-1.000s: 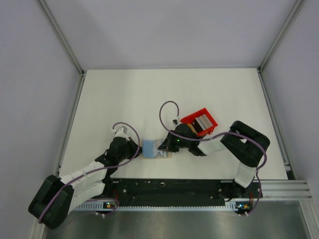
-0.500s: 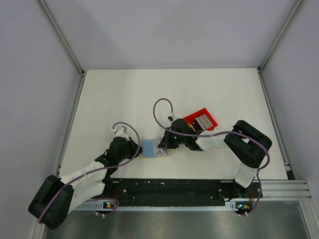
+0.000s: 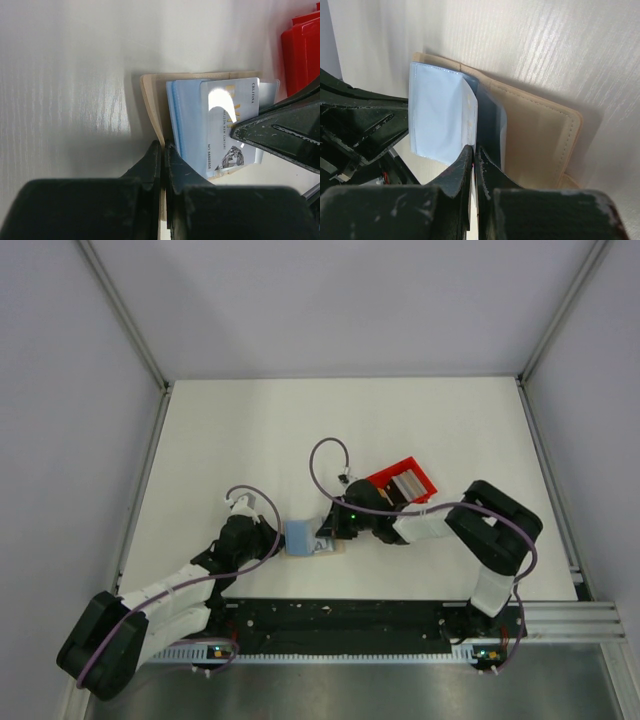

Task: Put the credit cards into the card holder
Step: Insert the credit card into the card holder.

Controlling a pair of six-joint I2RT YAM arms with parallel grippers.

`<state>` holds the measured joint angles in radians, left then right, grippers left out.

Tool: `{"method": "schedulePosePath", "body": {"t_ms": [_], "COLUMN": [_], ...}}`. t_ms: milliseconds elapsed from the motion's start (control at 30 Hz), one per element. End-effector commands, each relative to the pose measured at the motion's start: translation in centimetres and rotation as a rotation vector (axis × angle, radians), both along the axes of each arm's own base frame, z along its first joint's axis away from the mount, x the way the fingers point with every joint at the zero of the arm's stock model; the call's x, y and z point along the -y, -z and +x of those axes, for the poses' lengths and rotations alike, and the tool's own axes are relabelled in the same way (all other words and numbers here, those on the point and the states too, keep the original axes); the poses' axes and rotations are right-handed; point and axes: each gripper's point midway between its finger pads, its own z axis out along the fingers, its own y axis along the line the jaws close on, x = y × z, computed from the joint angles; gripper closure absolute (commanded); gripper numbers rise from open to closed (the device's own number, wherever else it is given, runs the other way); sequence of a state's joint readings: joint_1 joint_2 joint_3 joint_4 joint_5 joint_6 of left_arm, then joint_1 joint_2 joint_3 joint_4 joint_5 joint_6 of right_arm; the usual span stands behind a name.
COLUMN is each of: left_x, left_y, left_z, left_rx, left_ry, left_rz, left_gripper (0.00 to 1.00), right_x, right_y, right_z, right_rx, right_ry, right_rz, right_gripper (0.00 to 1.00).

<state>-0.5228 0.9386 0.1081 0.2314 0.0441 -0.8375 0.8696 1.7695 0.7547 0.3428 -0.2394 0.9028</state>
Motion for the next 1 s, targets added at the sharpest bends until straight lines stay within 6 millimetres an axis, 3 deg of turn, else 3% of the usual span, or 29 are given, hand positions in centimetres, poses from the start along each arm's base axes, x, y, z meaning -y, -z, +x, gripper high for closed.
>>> {"method": "schedulePosePath", "body": {"t_ms": [0,300,500,633,733,867,967], "left_x": [0.1,0.1,0.1,0.1,0.0,-0.1,-0.1], "left_y": [0.3,0.3,0.3,0.2,0.3,0.4,0.3], "left_z": [-0.4,-0.3,-0.3,-0.3,-0.3,-0.3,-0.2], "left_rx": [0.005,0.004,0.006,0.009,0.006,0.006,0.007], "left_ry": [0.023,0.015,0.016,0.013,0.010,0.008,0.010], "left_rz": [0.008,0.002,-0.004,-0.002,0.001,0.011,0.013], "left_gripper": [1.00,1.00,1.00,1.00,1.00,1.00,1.00], "right_x": [1.0,-0.1,-1.9,-1.8,-0.5,1.4,2.0], "right_y": [1.9,2.2,2.0,2.3,2.6,1.9,0.9], "right_z": [0.3,-2.0,-2.0,-2.0,-1.8,-1.1,-0.6], "right_rx": [-0.014,-0.085,-0.104,-0.096,-0.073,-0.012,0.038], "right_ry": [0.080,0.087,0.063,0.054,0.079,0.114,0.119], "right_rz": [-0.027,0.011,0.030,-0.006,-0.065,-0.141,-0.170], "right_gripper": [1.00,1.00,1.00,0.98,0.89,0.65,0.60]}}
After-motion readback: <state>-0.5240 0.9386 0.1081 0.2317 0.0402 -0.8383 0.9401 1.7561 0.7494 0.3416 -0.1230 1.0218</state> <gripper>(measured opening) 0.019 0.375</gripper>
